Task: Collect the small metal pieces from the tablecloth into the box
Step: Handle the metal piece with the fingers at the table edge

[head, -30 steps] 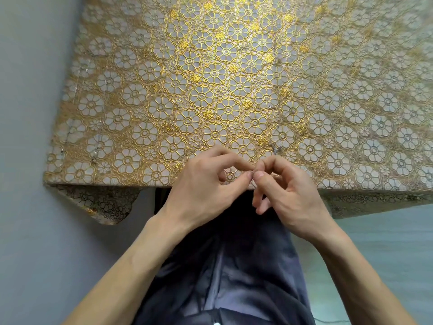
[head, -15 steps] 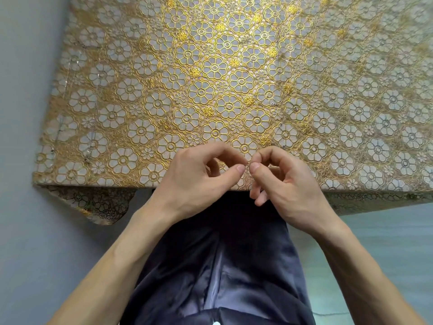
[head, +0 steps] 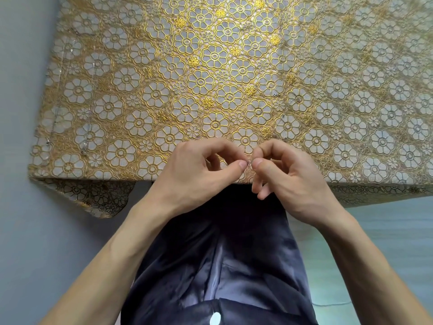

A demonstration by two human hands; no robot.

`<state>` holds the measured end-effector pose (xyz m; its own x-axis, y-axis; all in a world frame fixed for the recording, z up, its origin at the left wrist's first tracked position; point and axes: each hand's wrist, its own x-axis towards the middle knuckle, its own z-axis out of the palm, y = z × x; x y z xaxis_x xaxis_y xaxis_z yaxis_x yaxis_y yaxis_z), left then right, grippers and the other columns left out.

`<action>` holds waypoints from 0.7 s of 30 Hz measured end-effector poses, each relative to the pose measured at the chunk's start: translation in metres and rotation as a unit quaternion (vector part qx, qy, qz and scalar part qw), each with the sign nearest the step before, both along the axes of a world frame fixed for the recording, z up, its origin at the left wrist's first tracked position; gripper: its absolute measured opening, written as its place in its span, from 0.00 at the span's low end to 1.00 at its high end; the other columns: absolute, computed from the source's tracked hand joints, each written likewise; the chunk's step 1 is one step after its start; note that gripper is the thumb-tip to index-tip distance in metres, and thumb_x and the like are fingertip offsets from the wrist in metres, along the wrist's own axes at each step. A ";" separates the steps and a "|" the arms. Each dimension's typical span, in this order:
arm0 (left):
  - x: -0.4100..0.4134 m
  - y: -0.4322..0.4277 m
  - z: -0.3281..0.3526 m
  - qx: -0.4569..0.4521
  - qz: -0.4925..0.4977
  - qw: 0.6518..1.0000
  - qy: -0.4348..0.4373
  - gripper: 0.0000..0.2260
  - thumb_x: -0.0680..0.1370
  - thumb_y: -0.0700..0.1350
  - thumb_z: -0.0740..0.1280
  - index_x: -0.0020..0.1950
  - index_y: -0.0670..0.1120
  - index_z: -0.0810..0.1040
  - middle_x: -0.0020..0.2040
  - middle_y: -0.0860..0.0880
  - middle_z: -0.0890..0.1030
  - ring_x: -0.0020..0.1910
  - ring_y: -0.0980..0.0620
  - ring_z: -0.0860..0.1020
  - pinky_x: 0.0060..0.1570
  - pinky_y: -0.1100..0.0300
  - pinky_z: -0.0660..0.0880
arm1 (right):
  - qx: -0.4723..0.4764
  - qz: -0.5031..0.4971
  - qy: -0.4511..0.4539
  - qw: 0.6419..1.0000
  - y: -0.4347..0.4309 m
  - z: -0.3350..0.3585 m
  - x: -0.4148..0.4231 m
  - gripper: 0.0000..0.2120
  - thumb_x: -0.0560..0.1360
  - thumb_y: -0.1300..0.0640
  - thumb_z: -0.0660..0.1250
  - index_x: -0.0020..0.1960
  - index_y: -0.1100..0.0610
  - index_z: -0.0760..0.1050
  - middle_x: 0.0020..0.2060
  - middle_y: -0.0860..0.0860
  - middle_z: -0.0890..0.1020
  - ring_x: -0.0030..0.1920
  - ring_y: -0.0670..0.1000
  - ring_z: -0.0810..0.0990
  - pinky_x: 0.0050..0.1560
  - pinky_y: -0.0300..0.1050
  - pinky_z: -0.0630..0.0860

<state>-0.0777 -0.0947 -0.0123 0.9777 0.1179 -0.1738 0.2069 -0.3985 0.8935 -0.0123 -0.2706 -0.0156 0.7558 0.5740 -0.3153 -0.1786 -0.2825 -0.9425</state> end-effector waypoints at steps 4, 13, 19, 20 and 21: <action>0.000 0.000 0.000 0.000 -0.003 1.000 0.006 0.04 0.75 0.43 0.75 0.43 0.52 0.83 0.30 0.63 0.77 0.27 0.59 0.70 0.30 0.72 0.64 | -0.009 0.005 -0.008 1.000 -0.002 -0.001 -0.001 0.03 0.75 0.55 0.65 0.42 0.52 0.74 0.29 0.47 0.77 0.29 0.47 0.79 0.30 0.40 0.76; -0.001 0.000 0.000 -0.026 -0.008 1.000 0.010 0.04 0.76 0.42 0.74 0.43 0.51 0.83 0.29 0.63 0.76 0.27 0.59 0.69 0.30 0.72 0.63 | -0.068 0.003 -0.122 0.990 -0.006 0.000 -0.003 0.02 0.76 0.52 0.67 0.45 0.50 0.77 0.34 0.47 0.80 0.33 0.51 0.81 0.37 0.60 0.79; -0.002 0.000 -0.002 -0.024 -0.001 1.000 0.007 0.04 0.76 0.43 0.74 0.43 0.51 0.84 0.30 0.63 0.76 0.28 0.59 0.69 0.30 0.71 0.64 | -0.081 -0.060 -0.178 0.979 -0.011 0.006 -0.010 0.01 0.74 0.51 0.70 0.45 0.47 0.80 0.37 0.44 0.81 0.35 0.52 0.82 0.35 0.57 0.81; -0.002 0.000 -0.002 -0.021 0.000 1.000 0.004 0.04 0.76 0.43 0.74 0.43 0.51 0.84 0.30 0.63 0.76 0.27 0.59 0.69 0.30 0.71 0.64 | -0.080 -0.066 -0.168 0.980 -0.011 0.006 -0.012 0.01 0.73 0.51 0.71 0.44 0.47 0.80 0.36 0.45 0.82 0.34 0.53 0.82 0.34 0.58 0.81; -0.002 -0.001 -0.002 -0.014 -0.002 1.000 0.000 0.03 0.76 0.44 0.74 0.43 0.52 0.83 0.30 0.63 0.76 0.27 0.59 0.69 0.30 0.72 0.63 | -0.079 -0.070 -0.153 0.983 -0.012 0.006 -0.015 0.01 0.73 0.50 0.71 0.44 0.47 0.81 0.36 0.46 0.82 0.34 0.53 0.82 0.34 0.58 0.81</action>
<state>-0.0794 -0.0952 -0.0138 0.9782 0.1095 -0.1764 0.2050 -0.3738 0.9046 -0.0268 -0.2822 -0.0095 0.8968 0.4203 -0.1381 0.0586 -0.4222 -0.9046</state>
